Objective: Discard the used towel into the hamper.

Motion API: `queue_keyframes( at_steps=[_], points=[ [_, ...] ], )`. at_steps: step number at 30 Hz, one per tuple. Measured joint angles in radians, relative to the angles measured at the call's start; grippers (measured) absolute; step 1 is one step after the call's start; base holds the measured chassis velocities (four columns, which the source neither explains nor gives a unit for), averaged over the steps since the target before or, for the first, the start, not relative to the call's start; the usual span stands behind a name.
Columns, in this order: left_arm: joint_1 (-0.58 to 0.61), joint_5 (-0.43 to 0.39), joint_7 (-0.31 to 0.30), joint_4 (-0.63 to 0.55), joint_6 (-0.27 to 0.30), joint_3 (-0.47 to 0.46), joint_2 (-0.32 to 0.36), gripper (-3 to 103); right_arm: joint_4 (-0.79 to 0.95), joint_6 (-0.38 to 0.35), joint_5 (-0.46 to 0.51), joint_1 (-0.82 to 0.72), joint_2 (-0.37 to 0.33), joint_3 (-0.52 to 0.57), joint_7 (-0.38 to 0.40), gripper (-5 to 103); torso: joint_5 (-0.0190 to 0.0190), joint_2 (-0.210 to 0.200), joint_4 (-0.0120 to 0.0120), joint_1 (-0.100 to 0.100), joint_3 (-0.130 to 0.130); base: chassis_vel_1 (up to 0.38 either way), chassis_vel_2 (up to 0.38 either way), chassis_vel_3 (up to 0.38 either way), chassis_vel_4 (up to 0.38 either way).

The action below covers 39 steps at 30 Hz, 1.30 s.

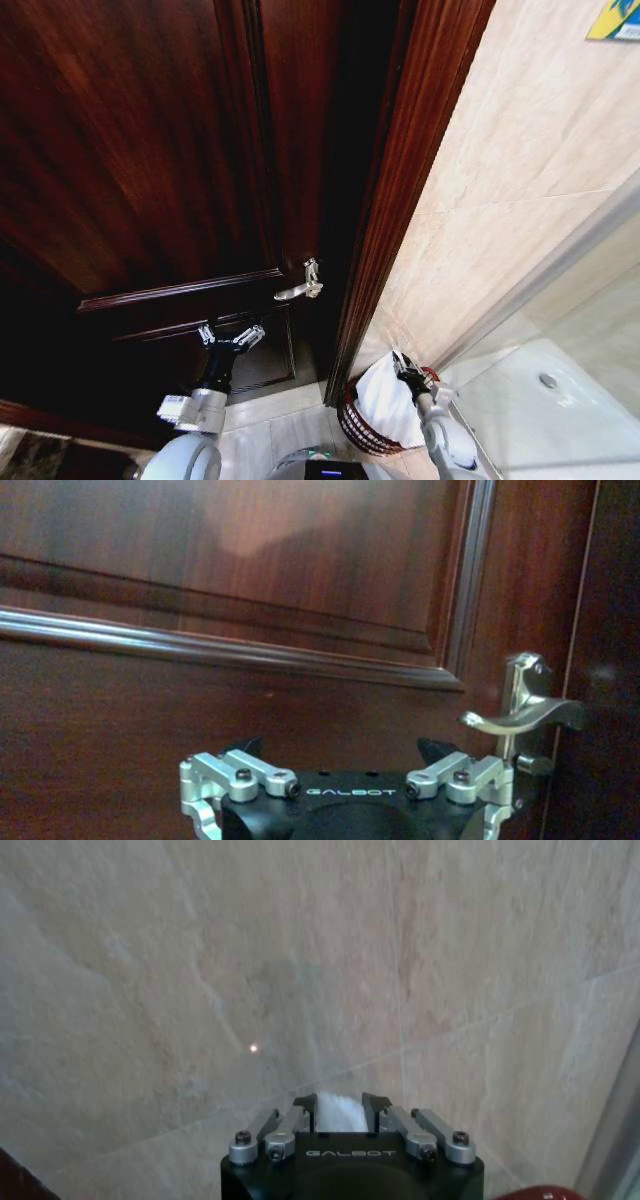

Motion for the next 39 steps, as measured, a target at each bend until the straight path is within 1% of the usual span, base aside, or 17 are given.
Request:
queue_keyframes(
  at_steps=[2,4,10,11,12,13,14,16,17,18,20,21,22,24,27,31,39],
  points=[
    [0.0,0.0,0.0,0.0,0.0,0.0,0.0,100,-0.002,0.017,-0.013,0.0,-0.001,0.006,-0.021,33,-0.0003,0.012,-0.0002,0.005,0.006,0.0,0.0,0.0,0.0],
    [0.0,0.0,0.0,0.0,0.0,0.0,0.0,100,-0.002,0.017,-0.017,0.0,-0.001,0.009,-0.025,33,0.0,0.021,0.0,0.01,0.011,0.0,0.0,0.0,0.0],
    [0.0,0.0,0.0,0.0,0.0,0.0,0.0,100,-0.002,0.017,-0.017,-0.002,-0.001,0.009,-0.026,33,0.0001,0.028,0.0004,0.014,0.015,0.0,0.0,0.0,0.0],
    [0.0,0.0,0.0,0.0,0.0,0.0,0.0,100,-0.001,0.019,-0.015,-0.002,-0.002,0.008,-0.03,33,-0.0005,0.029,0.0003,0.014,0.016,0.0,0.0,0.0,0.0],
    [0.0,0.0,0.0,0.0,0.0,0.0,0.0,100,-0.001,0.035,-0.015,-0.001,-0.002,0.006,-0.031,33,-0.0005,0.03,0.0004,0.014,0.016,0.112,-0.067,-0.029,0.034],
    [0.0,0.0,0.0,0.0,0.0,0.0,0.0,100,-0.001,0.035,-0.015,-0.001,-0.002,0.006,-0.031,33,-0.0005,0.03,0.0004,0.014,0.016,0.112,-0.067,-0.029,0.034],
    [0.0,0.0,0.0,0.0,0.0,0.0,0.0,100,0.0,0.045,-0.014,0.001,-0.002,0.005,-0.032,33,-0.0003,0.03,0.0006,0.014,0.016,0.112,-0.067,-0.092,0.098],
    [0.0,0.0,0.0,0.0,0.0,0.0,0.0,100,0.01,0.058,-0.013,0.007,-0.001,0.002,-0.034,33,0.0,0.031,0.0018,0.015,0.016,0.171,-0.121,-0.104,0.14],
    [0.0,0.0,0.0,0.0,0.0,0.0,0.0,100,0.01,0.058,-0.013,0.007,-0.001,0.002,-0.034,33,0.0,0.031,0.0018,0.015,0.016,0.187,-0.139,-0.116,0.14],
    [0.0,0.0,0.0,0.0,0.0,0.0,0.0,100,0.008,0.079,-0.013,0.012,0.0,-0.002,-0.033,33,0.0001,0.031,0.0027,0.015,0.016,0.187,-0.106,-0.151,0.184],
    [0.0,0.0,0.0,0.0,0.0,0.0,0.0,100,0.007,0.081,-0.013,0.013,0.0,-0.003,-0.033,33,0.0001,0.031,0.0028,0.015,0.016,0.187,-0.106,-0.151,0.184],
    [0.0,0.0,0.0,0.0,0.0,0.0,0.0,100,-0.003,0.095,-0.017,0.015,0.0,-0.002,-0.028,33,0.0,0.031,0.0014,0.015,0.016,0.136,-0.093,-0.126,0.184],
    [0.0,0.0,0.0,0.0,0.0,0.0,0.0,100,-0.004,0.095,-0.019,0.016,0.0,-0.003,-0.027,33,0.0003,0.032,0.0012,0.014,0.016,0.136,-0.093,-0.121,0.117],
    [0.0,0.0,0.0,0.0,0.0,0.0,0.0,100,-0.005,0.095,-0.021,0.016,0.0,-0.002,-0.023,33,-0.0003,0.032,0.0007,0.014,0.016,0.076,-0.078,-0.105,0.077],
    [0.0,0.0,0.0,0.0,0.0,0.0,0.0,100,-0.006,0.094,-0.032,0.017,0.002,-0.004,-0.018,33,-0.0001,0.032,0.0004,0.014,0.017,0.007,-0.026,-0.03,0.005],
    [0.0,0.0,0.0,0.0,0.0,0.0,0.0,100,-0.016,0.091,-0.069,0.018,0.019,-0.018,-0.017,33,-0.0002,0.032,0.0004,0.016,0.017,-0.005,0.01,0.013,-0.011],
    [0.0,0.0,0.0,0.0,0.0,0.0,0.0,100,-0.018,0.082,-0.088,0.005,0.035,-0.027,-0.022,33,-0.0004,0.032,-0.0002,0.015,0.017,-0.005,0.007,0.013,-0.011]
  ],
)
